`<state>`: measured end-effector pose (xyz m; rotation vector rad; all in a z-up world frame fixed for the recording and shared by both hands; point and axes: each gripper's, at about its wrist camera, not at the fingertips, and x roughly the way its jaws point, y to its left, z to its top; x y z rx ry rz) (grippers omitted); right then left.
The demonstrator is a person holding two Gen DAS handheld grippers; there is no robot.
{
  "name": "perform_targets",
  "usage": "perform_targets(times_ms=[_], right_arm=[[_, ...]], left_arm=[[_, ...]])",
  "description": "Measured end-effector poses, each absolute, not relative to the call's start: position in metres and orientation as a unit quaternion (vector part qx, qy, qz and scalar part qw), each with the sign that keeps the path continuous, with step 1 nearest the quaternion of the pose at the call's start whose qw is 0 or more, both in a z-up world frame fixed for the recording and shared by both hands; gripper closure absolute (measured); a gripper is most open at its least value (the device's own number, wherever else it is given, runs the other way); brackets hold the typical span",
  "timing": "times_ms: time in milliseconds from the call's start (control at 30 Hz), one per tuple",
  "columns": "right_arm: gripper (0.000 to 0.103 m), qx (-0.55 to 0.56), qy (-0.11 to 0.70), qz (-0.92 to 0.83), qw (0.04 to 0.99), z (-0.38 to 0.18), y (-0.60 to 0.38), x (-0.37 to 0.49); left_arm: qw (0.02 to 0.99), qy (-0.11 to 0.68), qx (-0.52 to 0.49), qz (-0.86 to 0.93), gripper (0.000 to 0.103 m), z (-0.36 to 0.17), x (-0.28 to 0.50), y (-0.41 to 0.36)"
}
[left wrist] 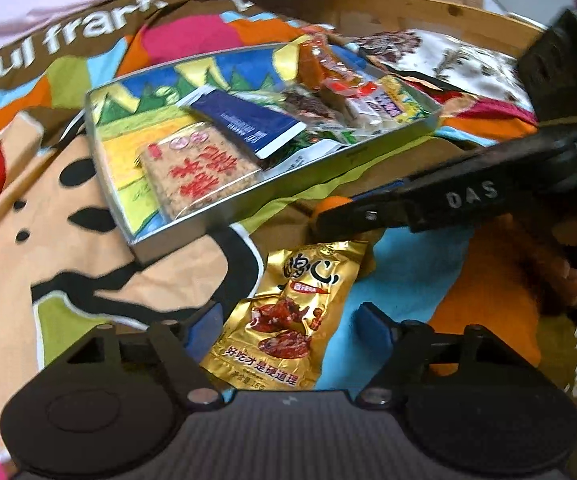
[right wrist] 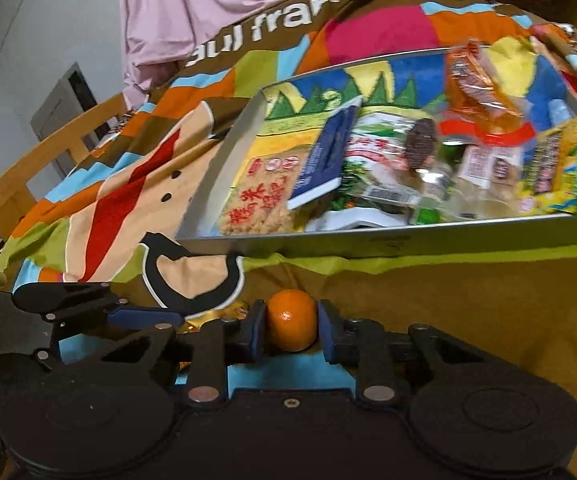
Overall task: Organize snacks
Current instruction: 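Grasp the gold duck-neck pack with the left tool while the right tool grasps the small orange, then carry the gold pack and the orange up over the dinosaur tray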
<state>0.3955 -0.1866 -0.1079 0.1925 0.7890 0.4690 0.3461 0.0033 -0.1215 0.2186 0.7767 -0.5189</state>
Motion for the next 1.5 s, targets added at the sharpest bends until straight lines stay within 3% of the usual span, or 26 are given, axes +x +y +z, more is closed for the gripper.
perform_targets(times_ms=[133, 267, 433, 667, 1100, 1500], right_arm=[[0.074, 0.108, 0.393, 0.214, 0.888, -0.102, -0.202, 0.387], [0.074, 0.098, 0.405, 0.219, 0.882, -0.099, -0.203, 0.382], [0.073, 0.068, 0.411, 0.226, 0.881, -0.101, -0.199, 0.381], [0.073, 0.066, 0.430, 0.244, 0.867, -0.103, -0.204, 0.385], [0.073, 0.009, 0.406, 0.244, 0.881, -0.108, -0.193, 0.372], [0.074, -0.001, 0.395, 0.245, 0.885, -0.105, -0.189, 0.372]], left_arm=[[0.880, 0.399, 0.092, -0.240, 0.026, -0.116, 0.346, 0.000], [0.874, 0.409, 0.114, -0.236, 0.017, -0.115, 0.354, -0.008], [0.868, 0.420, 0.119, -0.239, 0.017, -0.114, 0.366, -0.013], [0.846, 0.446, 0.147, -0.251, 0.032, -0.110, 0.373, -0.018], [0.852, 0.502, 0.039, -0.142, 0.039, -0.104, 0.361, -0.023], [0.907, 0.413, -0.051, -0.069, 0.040, -0.114, 0.323, -0.019]])
